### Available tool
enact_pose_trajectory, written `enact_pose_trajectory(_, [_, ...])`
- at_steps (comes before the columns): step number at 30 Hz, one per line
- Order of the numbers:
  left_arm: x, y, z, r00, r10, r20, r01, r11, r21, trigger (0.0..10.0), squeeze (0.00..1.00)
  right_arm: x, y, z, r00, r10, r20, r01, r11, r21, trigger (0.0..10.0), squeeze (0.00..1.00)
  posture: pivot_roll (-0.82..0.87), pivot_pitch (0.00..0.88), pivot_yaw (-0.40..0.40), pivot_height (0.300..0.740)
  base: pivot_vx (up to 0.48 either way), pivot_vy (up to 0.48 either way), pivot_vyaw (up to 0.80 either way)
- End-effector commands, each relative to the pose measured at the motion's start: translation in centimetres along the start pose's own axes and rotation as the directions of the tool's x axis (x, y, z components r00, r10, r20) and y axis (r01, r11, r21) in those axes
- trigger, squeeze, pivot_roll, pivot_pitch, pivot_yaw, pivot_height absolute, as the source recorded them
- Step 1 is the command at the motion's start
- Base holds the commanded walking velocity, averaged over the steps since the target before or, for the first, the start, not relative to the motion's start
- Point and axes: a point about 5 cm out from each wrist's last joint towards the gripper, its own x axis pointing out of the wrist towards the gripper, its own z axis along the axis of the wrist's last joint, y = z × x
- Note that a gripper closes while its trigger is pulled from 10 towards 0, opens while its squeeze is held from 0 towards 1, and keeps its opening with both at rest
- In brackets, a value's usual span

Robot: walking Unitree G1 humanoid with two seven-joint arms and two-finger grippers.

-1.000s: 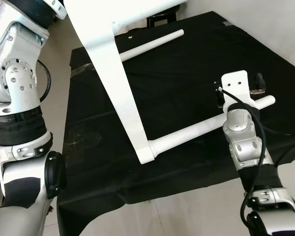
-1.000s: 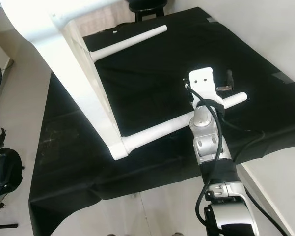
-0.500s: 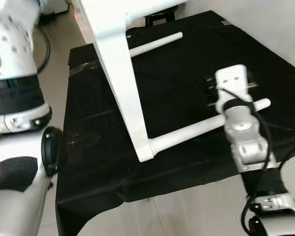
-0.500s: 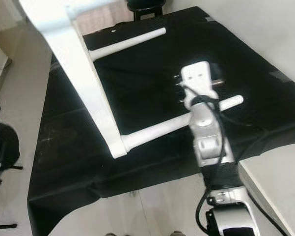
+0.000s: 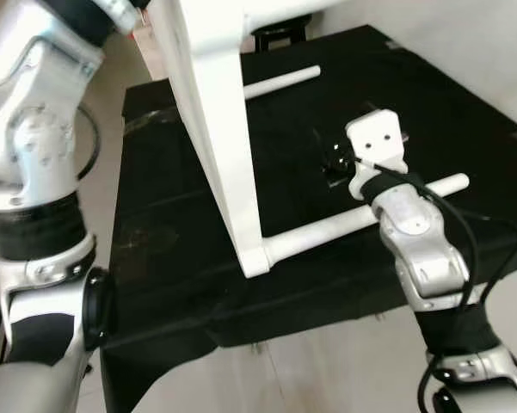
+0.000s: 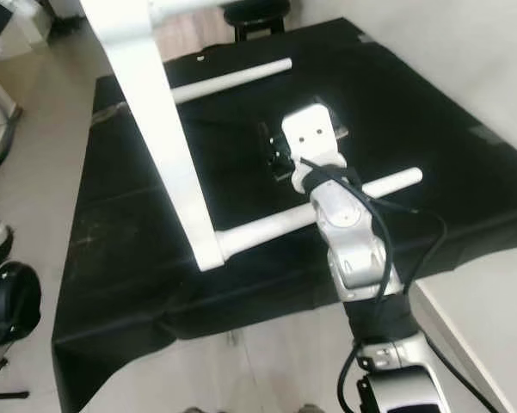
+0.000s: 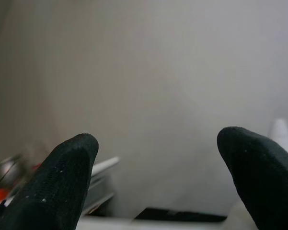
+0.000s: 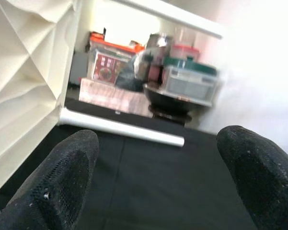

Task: Building children table

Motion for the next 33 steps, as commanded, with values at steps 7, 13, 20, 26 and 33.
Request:
enact_pose_trajectory(7, [-4.4,1.0,-0.2,0.963,0.254,-0.096,-0.243,0.964,0.112,10.0,0.00,0.0,0.4,0.8,0.998,-0.006,0.066,0.012,0.997,-0.080,10.0,0.00,-0.06,0.125,0.114,0.740,0.000,0.000,0.00])
enact_pose_trajectory(13, [-7.5,-0.1,-2.5,0.927,0.317,-0.199,-0.307,0.948,0.080,10.0,0.00,0.2,0.5,0.7,0.997,0.016,0.074,-0.008,0.994,-0.111,10.0,0.00,-0.05,0.120,0.114,0.740,0.000,0.000,0.00])
enact_pose_trajectory(20, [-14.1,-5.4,-9.4,0.837,0.270,-0.476,-0.400,0.896,-0.194,10.0,0.00,0.2,-3.1,2.2,0.990,0.069,0.119,-0.010,0.898,-0.440,10.0,0.00,-0.07,0.108,0.118,0.740,0.000,0.000,0.00])
enact_pose_trajectory(26, [-18.5,-7.8,-11.7,0.712,0.304,-0.633,-0.524,0.831,-0.190,10.0,0.00,-2.0,-5.6,2.8,0.982,0.144,0.120,-0.026,0.738,-0.674,10.0,0.00,-0.09,0.105,0.125,0.740,0.000,0.000,0.00])
enact_pose_trajectory(33, [-18.9,-9.2,-11.8,0.702,0.263,-0.661,-0.514,0.830,-0.216,10.0,0.00,-3.5,-5.9,1.8,0.990,0.124,0.066,-0.042,0.709,-0.704,10.0,0.00,-0.10,0.112,0.124,0.740,0.000,0.000,0.00])
